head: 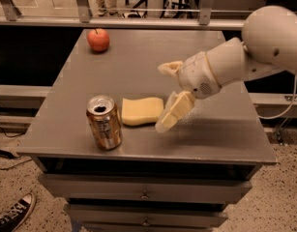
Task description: Move sponge near orange can
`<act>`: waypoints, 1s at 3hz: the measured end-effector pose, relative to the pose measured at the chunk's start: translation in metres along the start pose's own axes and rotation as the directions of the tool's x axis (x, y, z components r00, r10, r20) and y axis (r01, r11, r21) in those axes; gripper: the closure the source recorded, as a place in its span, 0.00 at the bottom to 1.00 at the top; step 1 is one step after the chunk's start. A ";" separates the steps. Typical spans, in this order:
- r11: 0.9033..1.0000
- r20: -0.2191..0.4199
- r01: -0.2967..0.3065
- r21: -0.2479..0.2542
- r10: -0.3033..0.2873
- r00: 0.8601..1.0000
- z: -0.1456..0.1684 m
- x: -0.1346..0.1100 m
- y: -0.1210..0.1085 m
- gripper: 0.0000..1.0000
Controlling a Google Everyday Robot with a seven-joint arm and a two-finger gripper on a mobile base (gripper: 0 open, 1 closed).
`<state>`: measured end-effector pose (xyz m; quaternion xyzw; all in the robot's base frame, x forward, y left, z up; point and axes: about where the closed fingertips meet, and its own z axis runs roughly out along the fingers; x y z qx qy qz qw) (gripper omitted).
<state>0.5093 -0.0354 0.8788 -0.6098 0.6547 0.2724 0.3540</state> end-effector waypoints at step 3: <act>0.969 -0.007 0.128 0.213 -0.129 0.992 -0.103 -0.034 -0.049 0.00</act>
Offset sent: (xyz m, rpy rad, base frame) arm 0.0486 -0.1069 0.1361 -0.0163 -0.3343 -0.1468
